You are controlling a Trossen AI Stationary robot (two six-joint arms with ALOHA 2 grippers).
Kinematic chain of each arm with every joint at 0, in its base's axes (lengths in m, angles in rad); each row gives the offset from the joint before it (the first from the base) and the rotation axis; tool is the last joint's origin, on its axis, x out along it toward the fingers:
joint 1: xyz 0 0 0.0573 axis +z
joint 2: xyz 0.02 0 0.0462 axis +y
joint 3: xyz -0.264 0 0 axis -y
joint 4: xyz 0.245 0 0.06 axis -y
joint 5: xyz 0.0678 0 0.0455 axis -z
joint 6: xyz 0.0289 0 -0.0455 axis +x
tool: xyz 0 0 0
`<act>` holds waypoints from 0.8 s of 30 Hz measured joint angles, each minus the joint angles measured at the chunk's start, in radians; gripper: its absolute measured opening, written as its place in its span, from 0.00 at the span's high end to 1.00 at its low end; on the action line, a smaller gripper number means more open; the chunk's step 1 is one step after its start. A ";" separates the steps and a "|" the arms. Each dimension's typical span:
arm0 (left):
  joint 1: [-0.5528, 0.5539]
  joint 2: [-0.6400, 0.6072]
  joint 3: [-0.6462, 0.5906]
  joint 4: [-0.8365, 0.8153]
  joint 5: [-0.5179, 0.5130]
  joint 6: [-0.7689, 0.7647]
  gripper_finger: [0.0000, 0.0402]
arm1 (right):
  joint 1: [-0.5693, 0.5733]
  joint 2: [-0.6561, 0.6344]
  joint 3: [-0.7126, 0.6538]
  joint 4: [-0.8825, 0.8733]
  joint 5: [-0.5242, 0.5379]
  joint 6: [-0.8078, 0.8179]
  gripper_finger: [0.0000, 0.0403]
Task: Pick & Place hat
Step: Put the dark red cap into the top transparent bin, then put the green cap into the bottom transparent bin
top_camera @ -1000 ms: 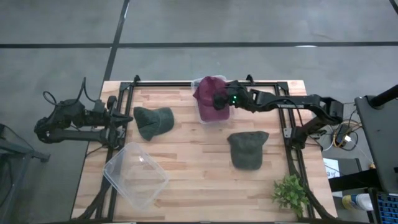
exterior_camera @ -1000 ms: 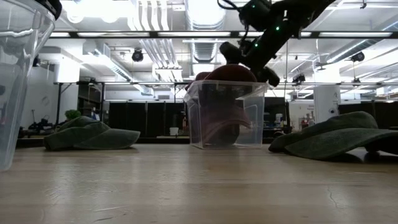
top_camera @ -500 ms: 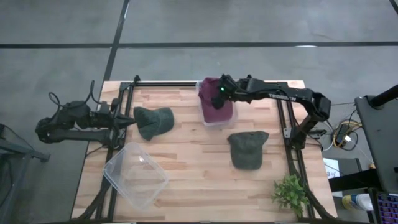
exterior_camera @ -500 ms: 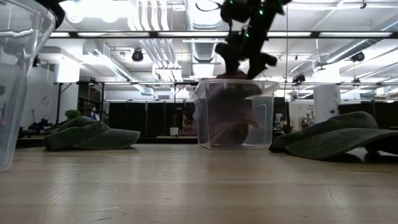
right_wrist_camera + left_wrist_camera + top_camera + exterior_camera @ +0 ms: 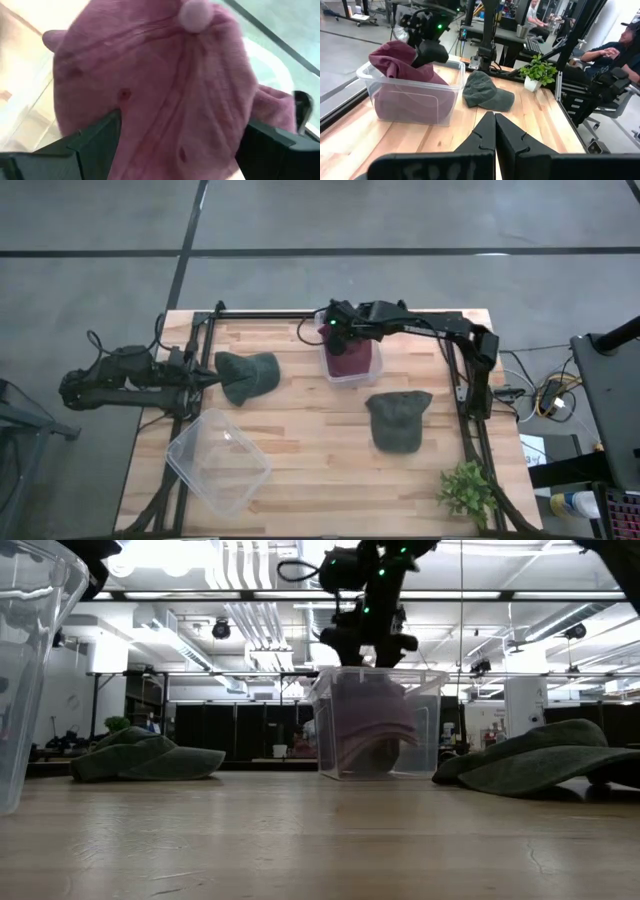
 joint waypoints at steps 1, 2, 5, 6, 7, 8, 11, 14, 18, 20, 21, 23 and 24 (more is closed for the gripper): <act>0.000 0.000 -0.001 -0.001 0.000 0.000 1.00 | 0.002 0.020 0.009 -0.001 0.000 0.001 0.17; 0.000 0.000 -0.001 -0.001 0.000 0.000 1.00 | 0.004 0.039 0.016 -0.002 0.001 0.001 0.17; 0.000 0.000 -0.001 0.000 0.000 0.000 1.00 | 0.010 0.096 0.033 -0.006 0.000 0.008 0.17; 0.000 0.000 -0.001 0.000 0.000 0.000 1.00 | 0.011 0.111 0.038 -0.009 -0.001 0.014 0.17; 0.000 0.000 -0.001 0.000 0.000 0.000 1.00 | 0.013 0.126 0.044 -0.011 -0.003 0.019 0.17; 0.000 0.000 -0.001 0.000 0.000 0.000 1.00 | 0.013 0.137 0.051 -0.011 -0.005 0.021 0.17; 0.000 0.000 -0.001 0.000 0.000 0.000 1.00 | 0.013 0.157 0.070 -0.016 -0.033 0.022 0.17; 0.000 0.000 -0.001 0.000 0.000 0.000 1.00 | 0.013 0.159 0.092 -0.030 -0.037 0.022 0.17; 0.000 0.000 -0.001 0.000 0.000 0.000 1.00 | 0.013 0.133 0.143 -0.043 -0.036 0.014 0.17; 0.000 0.000 -0.001 0.000 0.000 0.000 1.00 | 0.013 0.116 0.177 -0.060 -0.029 0.006 0.17; 0.000 0.000 -0.001 0.000 0.000 0.000 1.00 | 0.013 0.109 0.197 -0.072 -0.028 0.004 0.17; 0.000 0.000 -0.001 0.000 0.000 0.000 1.00 | 0.013 0.107 0.236 -0.115 -0.023 0.003 0.17; 0.000 0.000 -0.001 0.000 0.000 0.000 1.00 | 0.014 0.107 0.252 -0.130 -0.023 0.003 0.17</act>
